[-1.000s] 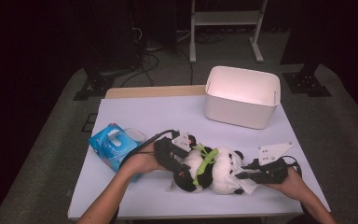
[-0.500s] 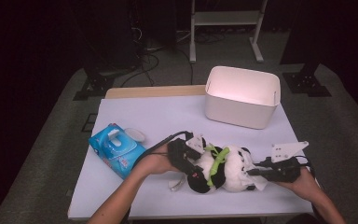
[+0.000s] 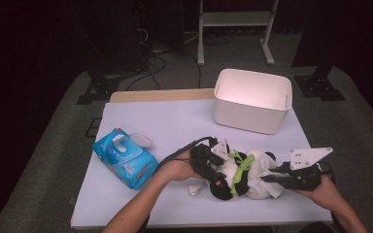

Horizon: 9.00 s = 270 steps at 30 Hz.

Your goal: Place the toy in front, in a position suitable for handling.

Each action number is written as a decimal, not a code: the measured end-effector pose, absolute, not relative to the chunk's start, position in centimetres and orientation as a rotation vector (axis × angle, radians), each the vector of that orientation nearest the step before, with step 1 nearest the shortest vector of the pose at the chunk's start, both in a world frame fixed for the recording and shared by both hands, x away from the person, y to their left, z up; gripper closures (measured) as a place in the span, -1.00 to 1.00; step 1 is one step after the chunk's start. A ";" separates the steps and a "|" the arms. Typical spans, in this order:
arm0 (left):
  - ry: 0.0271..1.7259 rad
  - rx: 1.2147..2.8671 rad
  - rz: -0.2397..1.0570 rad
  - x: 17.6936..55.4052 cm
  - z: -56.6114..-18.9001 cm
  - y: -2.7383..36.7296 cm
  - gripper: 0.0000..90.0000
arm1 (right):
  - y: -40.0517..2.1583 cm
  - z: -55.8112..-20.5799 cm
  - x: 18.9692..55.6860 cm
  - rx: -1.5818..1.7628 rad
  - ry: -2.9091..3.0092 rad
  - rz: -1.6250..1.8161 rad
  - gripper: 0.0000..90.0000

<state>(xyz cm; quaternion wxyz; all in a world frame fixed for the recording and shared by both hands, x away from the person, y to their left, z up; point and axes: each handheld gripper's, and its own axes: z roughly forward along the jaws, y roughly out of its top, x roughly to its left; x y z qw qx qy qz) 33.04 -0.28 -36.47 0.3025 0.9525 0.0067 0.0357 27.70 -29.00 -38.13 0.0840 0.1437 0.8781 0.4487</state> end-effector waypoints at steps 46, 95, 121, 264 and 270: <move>0.033 2.421 0.111 33.5 -37.1 1.0 0.17 | -22.0 -35.6 29.0 0.231 2.727 1.225 0.78; 0.028 2.418 0.104 33.1 -37.4 0.8 0.18 | -19.4 -36.2 29.0 0.166 2.805 1.227 0.77; 0.028 2.425 0.114 32.8 -37.4 0.8 0.17 | -21.3 -35.2 31.1 0.256 2.755 1.111 0.77; 0.072 2.430 0.117 32.7 -35.4 0.8 0.17 | -22.7 -33.7 30.4 0.224 2.779 1.098 0.79; 0.060 2.436 0.130 32.6 -35.3 0.7 0.18 | -25.2 -33.5 30.9 0.311 2.762 1.087 0.79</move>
